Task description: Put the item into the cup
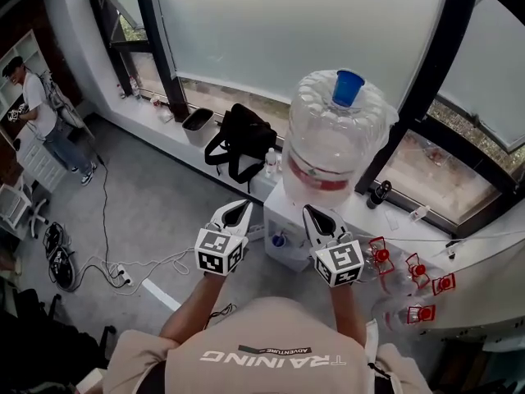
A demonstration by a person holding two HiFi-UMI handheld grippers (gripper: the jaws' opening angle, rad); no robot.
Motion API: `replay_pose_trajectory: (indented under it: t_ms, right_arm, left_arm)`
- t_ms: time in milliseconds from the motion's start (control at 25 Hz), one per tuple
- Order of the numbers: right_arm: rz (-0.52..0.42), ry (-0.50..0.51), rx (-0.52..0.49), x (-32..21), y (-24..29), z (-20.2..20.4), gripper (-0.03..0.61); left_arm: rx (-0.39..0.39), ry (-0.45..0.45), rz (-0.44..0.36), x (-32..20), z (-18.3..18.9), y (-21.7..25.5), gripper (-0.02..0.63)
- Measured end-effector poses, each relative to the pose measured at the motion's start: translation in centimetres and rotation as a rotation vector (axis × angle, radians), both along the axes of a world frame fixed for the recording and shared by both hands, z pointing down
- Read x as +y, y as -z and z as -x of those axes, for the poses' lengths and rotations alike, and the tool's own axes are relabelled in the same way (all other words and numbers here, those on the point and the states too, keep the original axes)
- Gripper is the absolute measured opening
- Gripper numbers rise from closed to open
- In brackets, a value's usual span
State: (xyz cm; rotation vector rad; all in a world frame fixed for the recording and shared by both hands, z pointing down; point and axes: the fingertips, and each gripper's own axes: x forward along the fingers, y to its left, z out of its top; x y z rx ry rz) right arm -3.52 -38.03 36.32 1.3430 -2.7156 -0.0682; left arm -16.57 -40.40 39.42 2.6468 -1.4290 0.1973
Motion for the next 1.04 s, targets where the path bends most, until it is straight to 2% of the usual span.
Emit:
replay_pose_trajectory:
  t_ms: [320,520,680,1040]
  right_arm:
    - [0.022,-0.014,-0.019,0.1,-0.7,-0.6,0.011]
    - [0.031,-0.012,-0.016,0.1,-1.1,-0.4,0.011]
    - [0.037,-0.021,-0.016,-0.2,-1.4,-0.6,0.011]
    - [0.050,-0.020,-0.015,-1.1,-2.2,-0.4,0.011]
  left_arm:
    - [-0.010,-0.025,0.004,0.0,-0.6,-0.1,0.008]
    - [0.038,-0.040,0.042,-0.5,-0.3,-0.7,0.008]
    - [0.011,-0.031,0.014,-1.2,0.1,-0.2,0.008]
    - [0.027,-0.033,0.037,-1.8,0.3,-1.2,0.008]
